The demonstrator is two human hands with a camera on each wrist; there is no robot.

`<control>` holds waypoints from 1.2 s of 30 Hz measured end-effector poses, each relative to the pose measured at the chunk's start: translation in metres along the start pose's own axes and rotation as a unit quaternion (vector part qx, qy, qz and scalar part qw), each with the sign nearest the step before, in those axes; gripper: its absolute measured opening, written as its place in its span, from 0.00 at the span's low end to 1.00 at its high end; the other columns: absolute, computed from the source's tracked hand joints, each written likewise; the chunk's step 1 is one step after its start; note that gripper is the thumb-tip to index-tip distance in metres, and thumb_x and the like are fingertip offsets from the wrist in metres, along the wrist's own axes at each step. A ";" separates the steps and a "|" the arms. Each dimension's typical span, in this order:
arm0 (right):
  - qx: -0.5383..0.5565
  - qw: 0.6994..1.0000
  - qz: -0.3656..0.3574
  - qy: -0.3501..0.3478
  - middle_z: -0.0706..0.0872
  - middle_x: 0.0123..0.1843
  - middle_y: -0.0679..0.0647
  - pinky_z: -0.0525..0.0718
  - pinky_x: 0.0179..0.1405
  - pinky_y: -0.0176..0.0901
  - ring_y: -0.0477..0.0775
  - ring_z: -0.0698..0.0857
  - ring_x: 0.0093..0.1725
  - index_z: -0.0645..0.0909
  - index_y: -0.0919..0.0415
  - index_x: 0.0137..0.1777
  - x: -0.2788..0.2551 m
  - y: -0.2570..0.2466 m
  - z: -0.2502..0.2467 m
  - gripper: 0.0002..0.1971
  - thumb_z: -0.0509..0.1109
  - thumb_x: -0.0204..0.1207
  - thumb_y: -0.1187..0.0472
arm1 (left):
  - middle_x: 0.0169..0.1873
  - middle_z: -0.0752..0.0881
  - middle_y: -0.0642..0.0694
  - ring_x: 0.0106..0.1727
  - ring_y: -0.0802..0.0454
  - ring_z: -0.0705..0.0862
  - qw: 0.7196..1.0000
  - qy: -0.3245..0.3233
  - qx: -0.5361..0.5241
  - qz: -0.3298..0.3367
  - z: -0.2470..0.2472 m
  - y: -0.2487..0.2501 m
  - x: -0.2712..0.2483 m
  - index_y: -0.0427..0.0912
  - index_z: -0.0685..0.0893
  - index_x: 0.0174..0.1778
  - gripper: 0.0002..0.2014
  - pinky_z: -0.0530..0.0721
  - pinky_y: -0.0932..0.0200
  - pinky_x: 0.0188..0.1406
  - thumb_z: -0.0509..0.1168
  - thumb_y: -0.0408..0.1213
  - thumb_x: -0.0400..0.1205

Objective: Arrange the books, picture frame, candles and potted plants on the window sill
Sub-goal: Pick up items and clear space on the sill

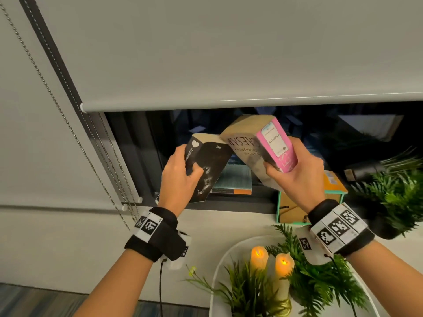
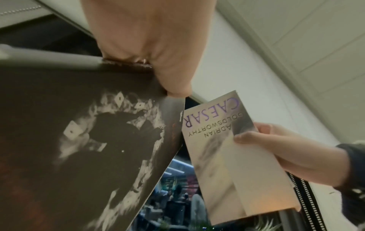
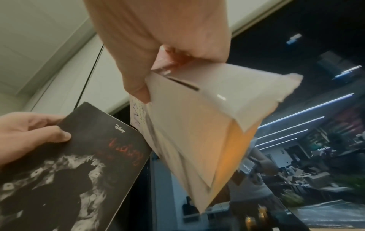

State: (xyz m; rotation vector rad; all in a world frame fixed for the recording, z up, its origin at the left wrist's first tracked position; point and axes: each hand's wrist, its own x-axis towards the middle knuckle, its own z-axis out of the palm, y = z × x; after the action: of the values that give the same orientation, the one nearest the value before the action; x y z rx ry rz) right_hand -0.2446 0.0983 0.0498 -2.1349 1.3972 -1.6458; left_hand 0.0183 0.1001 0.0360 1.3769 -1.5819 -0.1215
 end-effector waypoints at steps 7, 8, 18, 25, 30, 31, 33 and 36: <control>0.011 0.999 0.005 0.046 0.81 0.51 0.35 0.80 0.44 0.26 0.33 0.82 0.47 0.77 0.53 0.65 -0.031 -0.009 -0.062 0.32 0.74 0.66 0.36 | 0.50 0.79 0.44 0.48 0.49 0.79 0.992 -0.004 0.109 0.066 0.002 0.092 -0.056 0.44 0.73 0.69 0.22 0.79 0.54 0.45 0.65 0.42 0.78; 0.003 0.999 0.008 0.048 0.82 0.51 0.37 0.79 0.43 0.26 0.35 0.82 0.47 0.77 0.54 0.65 -0.034 -0.008 -0.067 0.31 0.75 0.66 0.38 | 0.48 0.79 0.43 0.46 0.46 0.79 0.987 -0.021 0.131 0.087 0.007 0.106 -0.065 0.44 0.73 0.68 0.23 0.80 0.52 0.43 0.65 0.42 0.77; -0.056 0.997 0.046 0.020 0.79 0.52 0.39 0.73 0.39 0.19 0.35 0.76 0.47 0.76 0.57 0.66 -0.095 0.026 -0.154 0.32 0.72 0.68 0.36 | 0.54 0.81 0.46 0.51 0.50 0.81 0.984 -0.162 0.053 0.050 0.074 0.197 -0.166 0.51 0.60 0.74 0.28 0.81 0.56 0.44 0.64 0.44 0.79; -0.073 0.995 0.060 -0.013 0.80 0.48 0.41 0.73 0.34 0.20 0.37 0.76 0.43 0.76 0.57 0.62 -0.121 0.040 -0.181 0.31 0.72 0.67 0.36 | 0.52 0.82 0.43 0.48 0.47 0.83 0.972 -0.232 0.029 0.002 0.128 0.220 -0.228 0.48 0.58 0.74 0.28 0.86 0.53 0.40 0.63 0.41 0.81; -0.090 0.993 0.072 -0.029 0.81 0.48 0.39 0.72 0.36 0.24 0.41 0.80 0.44 0.76 0.54 0.64 -0.131 0.051 -0.193 0.32 0.71 0.67 0.34 | 0.50 0.83 0.38 0.50 0.42 0.80 0.964 -0.261 0.025 -0.037 0.159 0.220 -0.258 0.44 0.57 0.78 0.30 0.83 0.44 0.46 0.62 0.37 0.81; -0.092 0.993 0.072 -0.030 0.81 0.48 0.39 0.72 0.36 0.24 0.41 0.80 0.44 0.76 0.53 0.65 -0.133 0.052 -0.194 0.32 0.70 0.67 0.33 | 0.52 0.83 0.37 0.52 0.41 0.79 0.962 -0.269 0.028 -0.050 0.167 0.217 -0.263 0.44 0.56 0.80 0.31 0.83 0.44 0.49 0.62 0.37 0.82; -0.093 0.992 0.075 -0.035 0.80 0.48 0.39 0.71 0.35 0.25 0.42 0.79 0.43 0.75 0.53 0.64 -0.135 0.055 -0.194 0.32 0.68 0.66 0.32 | 0.55 0.82 0.35 0.57 0.39 0.78 0.952 -0.292 0.037 -0.079 0.182 0.209 -0.272 0.44 0.53 0.82 0.33 0.81 0.43 0.54 0.60 0.37 0.83; -0.098 0.991 0.077 -0.047 0.80 0.47 0.39 0.71 0.34 0.30 0.45 0.79 0.42 0.75 0.52 0.63 -0.139 0.061 -0.192 0.30 0.70 0.68 0.32 | 0.58 0.80 0.33 0.61 0.37 0.76 0.931 -0.340 0.060 -0.116 0.203 0.191 -0.286 0.44 0.49 0.84 0.34 0.79 0.42 0.58 0.59 0.36 0.84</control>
State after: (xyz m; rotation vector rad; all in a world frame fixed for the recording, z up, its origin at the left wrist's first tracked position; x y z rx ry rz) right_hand -0.4342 0.2424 -0.0054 -2.1092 1.7096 -1.3849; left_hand -0.2977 0.2921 -0.1148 1.7270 -1.9959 -0.7230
